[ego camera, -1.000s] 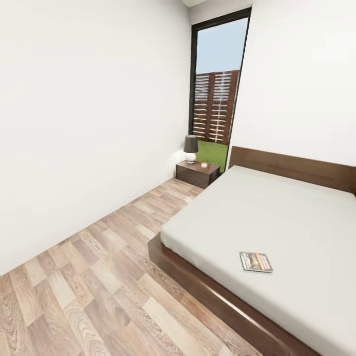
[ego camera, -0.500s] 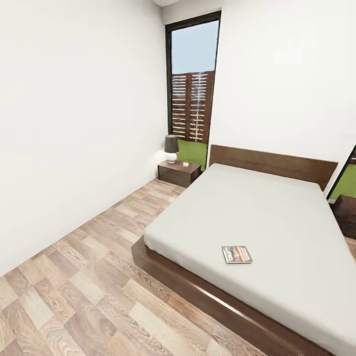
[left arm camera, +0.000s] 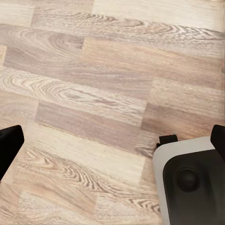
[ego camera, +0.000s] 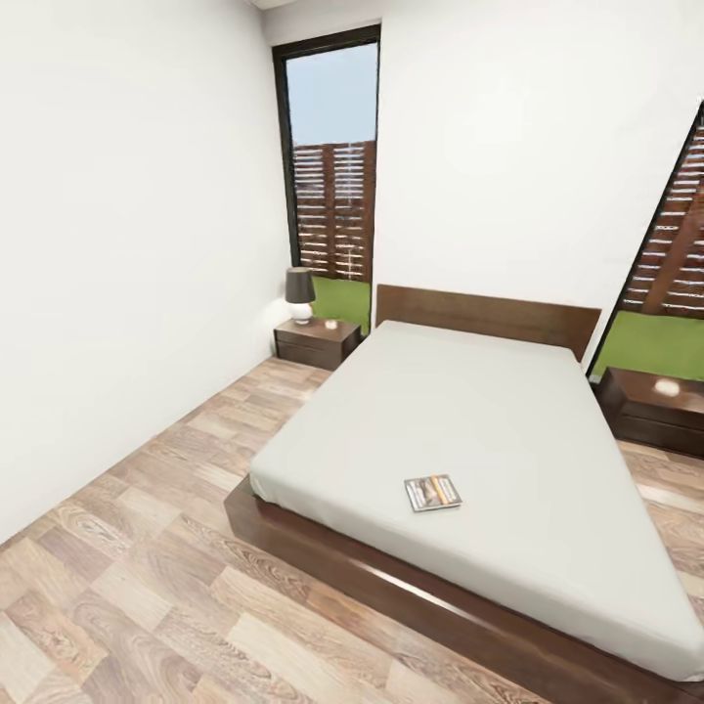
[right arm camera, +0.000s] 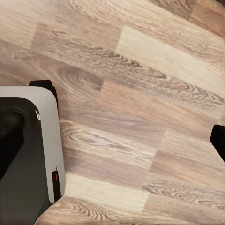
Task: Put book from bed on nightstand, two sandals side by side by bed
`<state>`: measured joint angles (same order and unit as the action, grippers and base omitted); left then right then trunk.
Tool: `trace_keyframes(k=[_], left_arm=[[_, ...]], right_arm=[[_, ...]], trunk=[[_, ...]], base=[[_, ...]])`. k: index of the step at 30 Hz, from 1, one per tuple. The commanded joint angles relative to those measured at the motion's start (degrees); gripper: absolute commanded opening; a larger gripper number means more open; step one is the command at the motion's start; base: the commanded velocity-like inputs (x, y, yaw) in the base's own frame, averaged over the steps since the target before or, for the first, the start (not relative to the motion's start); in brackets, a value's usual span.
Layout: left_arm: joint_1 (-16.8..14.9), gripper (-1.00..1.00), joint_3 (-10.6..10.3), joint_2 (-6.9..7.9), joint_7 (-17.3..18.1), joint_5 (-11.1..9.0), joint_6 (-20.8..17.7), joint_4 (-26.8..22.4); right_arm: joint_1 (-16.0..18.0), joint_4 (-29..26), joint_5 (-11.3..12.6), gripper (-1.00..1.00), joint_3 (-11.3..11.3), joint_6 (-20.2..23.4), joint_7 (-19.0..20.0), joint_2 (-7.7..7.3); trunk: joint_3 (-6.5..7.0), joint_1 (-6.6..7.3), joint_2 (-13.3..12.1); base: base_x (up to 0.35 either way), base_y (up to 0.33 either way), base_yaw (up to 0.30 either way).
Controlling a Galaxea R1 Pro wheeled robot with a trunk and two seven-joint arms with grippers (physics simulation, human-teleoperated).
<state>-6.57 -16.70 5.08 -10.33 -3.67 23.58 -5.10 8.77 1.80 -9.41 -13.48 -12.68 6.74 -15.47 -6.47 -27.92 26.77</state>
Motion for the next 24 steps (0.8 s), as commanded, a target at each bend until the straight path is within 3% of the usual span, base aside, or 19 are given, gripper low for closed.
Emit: trace_keyframes(k=[1,24], left_arm=[[0.0,1.00,-0.5,0.01,-0.2,-0.4,0.2,0.0],[0.0,1.00,-0.6,0.02,-0.2,-0.4,0.2,0.0]], right_arm=[[0.1,0.2,-0.5,1.00,-0.5,-0.3,0.1,-0.03],[0.1,0.2,-0.5,1.00,-0.5,-0.3,0.1,0.00]], trunk=[[-0.11,-0.03,0.1],[-0.11,-0.03,0.1]], base=[[0.000,0.000,-0.273],[0.000,0.000,-0.273]])
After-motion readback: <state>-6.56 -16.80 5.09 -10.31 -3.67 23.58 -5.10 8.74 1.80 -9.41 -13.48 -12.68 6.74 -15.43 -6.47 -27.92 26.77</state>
